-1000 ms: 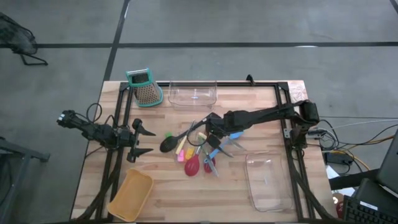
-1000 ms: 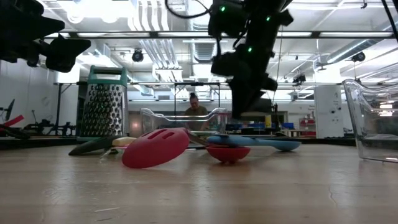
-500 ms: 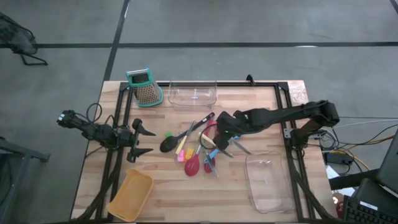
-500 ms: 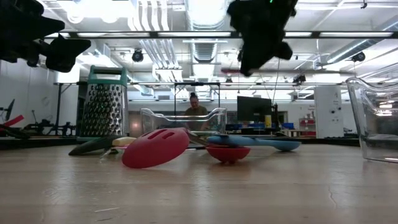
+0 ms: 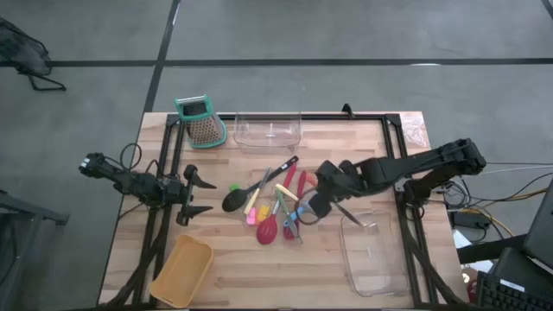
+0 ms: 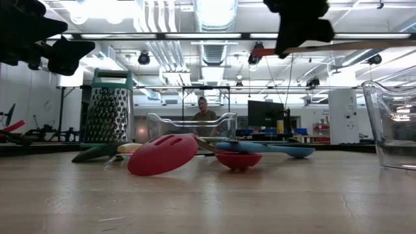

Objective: Pick & Place Kitchen Items
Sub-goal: Put the orange knife into the bottom transparent bin, then put the right yellow knife into the bottom transparent bin

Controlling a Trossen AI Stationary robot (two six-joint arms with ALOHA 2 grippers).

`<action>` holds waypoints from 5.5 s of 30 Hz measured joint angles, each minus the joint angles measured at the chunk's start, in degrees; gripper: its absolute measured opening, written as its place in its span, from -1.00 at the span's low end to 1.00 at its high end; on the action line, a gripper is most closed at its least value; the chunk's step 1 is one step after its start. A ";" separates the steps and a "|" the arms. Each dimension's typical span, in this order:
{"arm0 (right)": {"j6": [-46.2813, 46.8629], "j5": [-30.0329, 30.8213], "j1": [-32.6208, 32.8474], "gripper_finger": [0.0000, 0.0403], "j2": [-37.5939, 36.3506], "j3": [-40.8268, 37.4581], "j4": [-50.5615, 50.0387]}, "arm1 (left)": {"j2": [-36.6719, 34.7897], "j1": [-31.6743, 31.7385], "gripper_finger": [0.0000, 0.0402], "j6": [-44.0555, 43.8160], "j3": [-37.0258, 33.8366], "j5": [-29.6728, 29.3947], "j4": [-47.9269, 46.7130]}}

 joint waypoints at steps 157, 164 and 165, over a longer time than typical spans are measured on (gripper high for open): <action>-19.85 -3.66 -8.51 -0.10 13.60 -2.48 19.78 | 0.09 -0.01 0.55 -0.02 0.00 -0.02 -0.01; -19.75 -3.67 -8.51 -0.21 14.03 -6.87 28.90 | 0.09 0.00 0.55 0.00 0.01 -0.02 0.00; -19.76 -3.68 -8.51 -0.23 14.08 -7.58 30.15 | 0.09 0.00 0.55 0.00 0.02 0.00 -0.01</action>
